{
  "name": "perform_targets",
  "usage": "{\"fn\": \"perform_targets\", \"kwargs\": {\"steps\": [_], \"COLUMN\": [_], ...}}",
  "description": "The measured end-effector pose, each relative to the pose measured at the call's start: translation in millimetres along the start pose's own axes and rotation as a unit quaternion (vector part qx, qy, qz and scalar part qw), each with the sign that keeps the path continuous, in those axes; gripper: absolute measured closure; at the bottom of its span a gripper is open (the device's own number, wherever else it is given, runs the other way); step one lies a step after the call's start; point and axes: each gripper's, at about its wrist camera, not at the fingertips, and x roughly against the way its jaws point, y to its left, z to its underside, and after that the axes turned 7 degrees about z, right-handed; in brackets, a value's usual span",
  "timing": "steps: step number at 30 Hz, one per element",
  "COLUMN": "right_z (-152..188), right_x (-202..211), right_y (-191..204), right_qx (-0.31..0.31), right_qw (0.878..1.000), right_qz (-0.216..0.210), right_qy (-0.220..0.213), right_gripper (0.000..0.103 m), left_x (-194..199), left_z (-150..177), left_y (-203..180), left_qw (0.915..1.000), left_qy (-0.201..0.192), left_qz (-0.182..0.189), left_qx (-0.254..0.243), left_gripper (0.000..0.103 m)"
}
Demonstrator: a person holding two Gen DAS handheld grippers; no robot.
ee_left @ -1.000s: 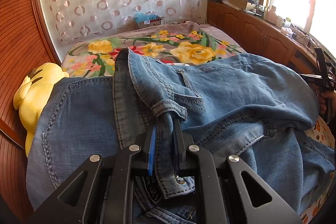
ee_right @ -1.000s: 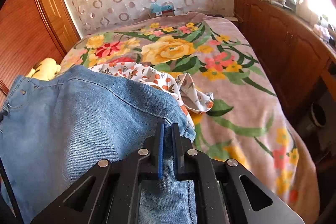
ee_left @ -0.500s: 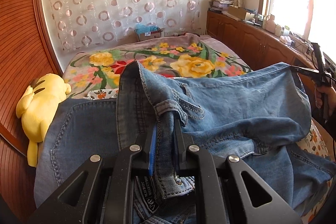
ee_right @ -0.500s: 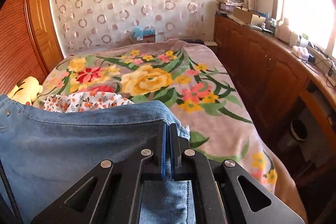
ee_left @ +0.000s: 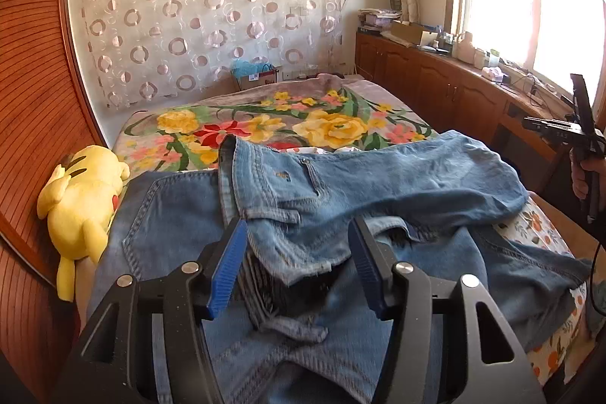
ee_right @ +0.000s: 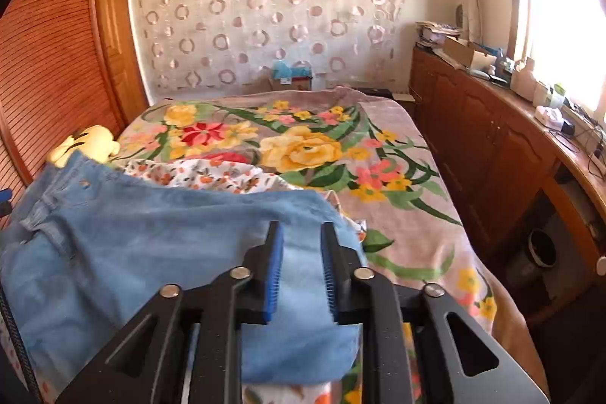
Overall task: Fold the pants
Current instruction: 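Open both tools and release the jeans on the bed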
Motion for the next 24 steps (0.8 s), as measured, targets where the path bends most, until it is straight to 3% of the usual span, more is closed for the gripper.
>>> {"fn": "perform_targets", "kwargs": {"steps": [4,12,24], "right_z": [24.2,84.6,147.6], "right_x": [30.4,88.6,149.6], "right_y": [7.0,21.8,39.9], "right_qx": [0.008,0.039,0.051], "right_qw": [1.0,0.998,0.998], "right_qz": [-0.018,-0.037,-0.031], "right_qy": [-0.004,0.012,0.025], "right_gripper": [0.064,0.063,0.062], "left_x": [17.1,38.8,67.2], "left_z": [21.3,84.4,134.2], "left_y": [-6.5,1.2,2.7], "left_qw": [0.9999,0.9989,0.9973], "left_qy": [0.009,0.04,0.037], "left_qz": [-0.011,-0.013,-0.026], "left_qx": [-0.005,0.021,0.059], "left_gripper": [0.045,0.045,0.045]}}
